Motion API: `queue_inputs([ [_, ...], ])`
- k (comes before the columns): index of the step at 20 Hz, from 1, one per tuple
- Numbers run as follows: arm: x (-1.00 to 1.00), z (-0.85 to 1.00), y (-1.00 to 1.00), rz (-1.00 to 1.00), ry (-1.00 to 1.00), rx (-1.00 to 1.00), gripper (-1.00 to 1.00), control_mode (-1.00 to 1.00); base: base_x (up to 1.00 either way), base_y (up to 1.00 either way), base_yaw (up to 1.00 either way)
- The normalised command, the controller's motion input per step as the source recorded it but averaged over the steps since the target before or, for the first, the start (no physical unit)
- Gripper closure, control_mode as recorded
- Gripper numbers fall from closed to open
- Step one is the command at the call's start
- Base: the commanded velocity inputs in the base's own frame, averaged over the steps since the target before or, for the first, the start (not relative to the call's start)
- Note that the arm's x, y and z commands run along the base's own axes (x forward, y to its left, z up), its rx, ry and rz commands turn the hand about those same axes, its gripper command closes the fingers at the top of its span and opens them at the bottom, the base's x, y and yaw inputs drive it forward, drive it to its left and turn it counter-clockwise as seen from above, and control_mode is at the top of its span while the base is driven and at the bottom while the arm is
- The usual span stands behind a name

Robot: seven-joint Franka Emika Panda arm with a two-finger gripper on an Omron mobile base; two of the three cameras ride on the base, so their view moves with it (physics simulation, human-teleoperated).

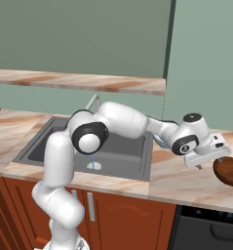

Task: Rinse each bowl for a few seconds and place them down in the sink or on the counter.

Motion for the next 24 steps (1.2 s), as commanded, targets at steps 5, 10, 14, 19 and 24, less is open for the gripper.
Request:
queue_inputs([
  [5,0.05,0.0,-0.08,-0.02,0.03,0.0,-1.0,-1.0,0.0,0.0,0.0],
  [10,0.06,-0.01,-0.13,-0.01,0.05,0.0,-1.0,-1.0,0.0,0.0,0.0],
  [14,0.06,-0.03,-0.16,0.0,0.07,0.02,-1.0,-1.0,0.0,0.0,0.0],
  [19,0.07,-0.04,-0.12,0.0,0.05,0.04,-1.0,-1.0,0.0,0.0,0.0],
  [24,0.06,-0.04,-0.11,0.01,0.03,0.06,-1.0,-1.0,0.0,0.0,0.0],
])
